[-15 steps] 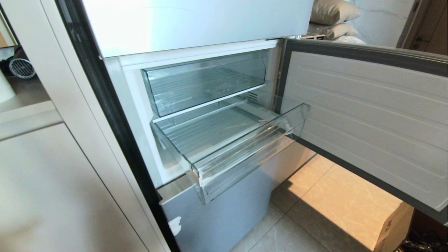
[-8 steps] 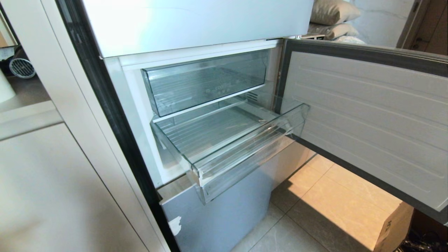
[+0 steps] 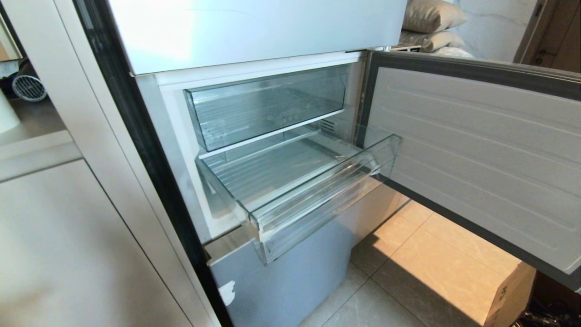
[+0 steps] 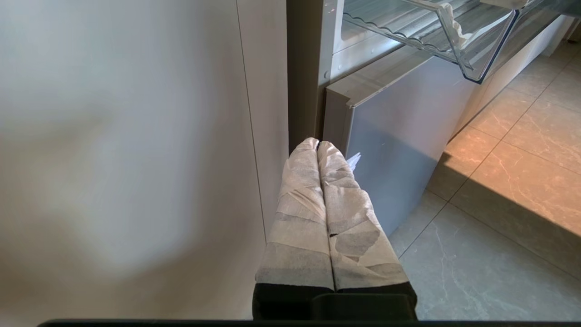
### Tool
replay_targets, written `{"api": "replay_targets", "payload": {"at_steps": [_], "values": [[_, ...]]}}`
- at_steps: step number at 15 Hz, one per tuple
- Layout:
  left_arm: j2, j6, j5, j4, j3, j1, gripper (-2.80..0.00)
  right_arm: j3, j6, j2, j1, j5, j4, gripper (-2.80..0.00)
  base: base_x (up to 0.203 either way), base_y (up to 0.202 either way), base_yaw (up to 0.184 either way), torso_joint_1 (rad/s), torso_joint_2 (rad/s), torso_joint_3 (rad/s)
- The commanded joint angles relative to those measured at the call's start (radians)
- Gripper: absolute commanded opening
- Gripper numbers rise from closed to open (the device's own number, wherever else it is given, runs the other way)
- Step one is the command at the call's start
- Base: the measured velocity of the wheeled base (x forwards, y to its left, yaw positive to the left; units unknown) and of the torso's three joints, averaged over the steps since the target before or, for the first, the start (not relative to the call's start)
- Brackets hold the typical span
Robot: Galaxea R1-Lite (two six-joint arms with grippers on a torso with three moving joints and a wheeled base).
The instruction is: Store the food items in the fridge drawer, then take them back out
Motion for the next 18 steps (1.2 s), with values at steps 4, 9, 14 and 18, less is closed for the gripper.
{"api": "replay_targets", "payload": {"at_steps": [4,9,14,18], "values": [[0.001,0.0,0.0,0.001,0.0,0.0,-2.8,0.059,-0.012,-0.354,0.407,0.037,0.098,-2.8,0.0,0.0,0.0,0.0,0.0,0.0],[0.0,0.0,0.0,0.001,0.0,0.0,-2.8,0.291,-0.065,-0.444,0.852,0.044,0.407,-2.8,0.0,0.0,0.0,0.0,0.0,0.0],[0.0,0.0,0.0,0.001,0.0,0.0,-2.8,0.363,-0.082,-0.743,0.92,0.06,0.773,-2.8,0.0,0.0,0.0,0.0,0.0,0.0],[0.001,0.0,0.0,0.001,0.0,0.0,-2.8,0.365,-0.076,-0.854,0.919,0.047,0.834,-2.8,0.0,0.0,0.0,0.0,0.0,0.0]]}}
